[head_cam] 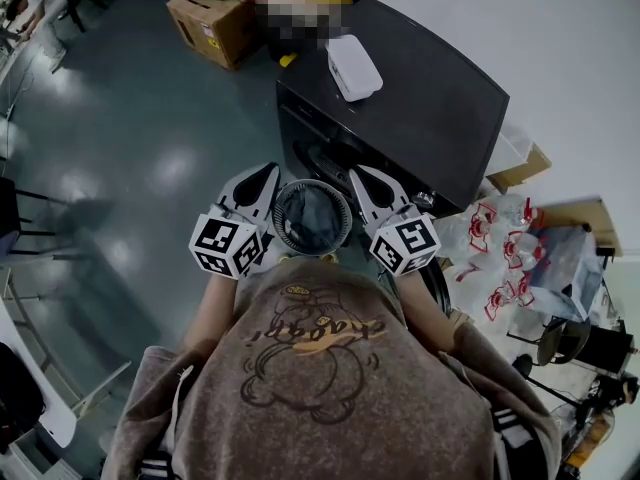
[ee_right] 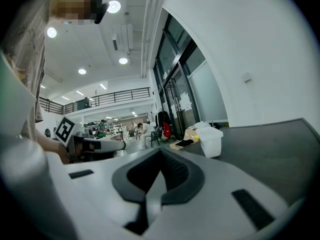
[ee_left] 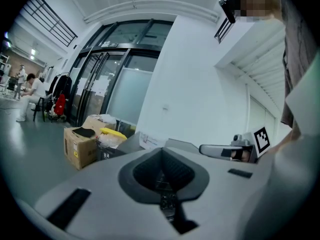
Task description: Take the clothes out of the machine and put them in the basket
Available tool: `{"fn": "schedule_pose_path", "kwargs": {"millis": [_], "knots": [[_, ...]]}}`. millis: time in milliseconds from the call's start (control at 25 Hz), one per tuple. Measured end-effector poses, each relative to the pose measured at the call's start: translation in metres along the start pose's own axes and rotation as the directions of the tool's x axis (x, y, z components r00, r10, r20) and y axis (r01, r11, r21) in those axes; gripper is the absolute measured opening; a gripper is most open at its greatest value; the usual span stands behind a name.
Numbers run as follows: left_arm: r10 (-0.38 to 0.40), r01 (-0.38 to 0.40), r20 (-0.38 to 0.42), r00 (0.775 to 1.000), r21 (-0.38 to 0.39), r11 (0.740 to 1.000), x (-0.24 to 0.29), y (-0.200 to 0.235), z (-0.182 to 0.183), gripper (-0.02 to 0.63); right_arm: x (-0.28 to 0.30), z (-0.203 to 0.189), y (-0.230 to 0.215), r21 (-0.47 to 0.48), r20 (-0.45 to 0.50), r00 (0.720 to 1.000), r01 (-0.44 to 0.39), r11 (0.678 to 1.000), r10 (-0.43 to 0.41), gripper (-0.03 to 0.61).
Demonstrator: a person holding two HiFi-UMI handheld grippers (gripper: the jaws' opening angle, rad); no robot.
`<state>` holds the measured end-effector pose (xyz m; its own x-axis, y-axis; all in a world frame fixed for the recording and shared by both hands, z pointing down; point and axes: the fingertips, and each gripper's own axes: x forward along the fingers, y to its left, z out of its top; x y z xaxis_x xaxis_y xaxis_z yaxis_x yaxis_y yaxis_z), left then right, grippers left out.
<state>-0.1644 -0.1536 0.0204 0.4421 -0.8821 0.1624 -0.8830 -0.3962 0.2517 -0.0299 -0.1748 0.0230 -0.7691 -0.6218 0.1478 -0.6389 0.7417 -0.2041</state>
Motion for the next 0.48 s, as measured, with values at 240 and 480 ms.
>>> {"fn": "schedule_pose_path", "kwargs": {"millis": [240,480], "knots": [[0.014,-0.013,0.004,1.0,-0.03,0.999,0.0004,0.0025,-0.001,0.008,0.0013,0.0007,-0.0022,0.001,0.001,1.0,0.002,1.0,-0.002,-0.006],[0.026,-0.025,0.009,1.0,-0.029,0.999,0.0001,0.0042,0.0004,0.008,0.0,0.001,-0.0044,0.006,0.005,1.0,0.003,1.0,-0.003,-0.006]]}}
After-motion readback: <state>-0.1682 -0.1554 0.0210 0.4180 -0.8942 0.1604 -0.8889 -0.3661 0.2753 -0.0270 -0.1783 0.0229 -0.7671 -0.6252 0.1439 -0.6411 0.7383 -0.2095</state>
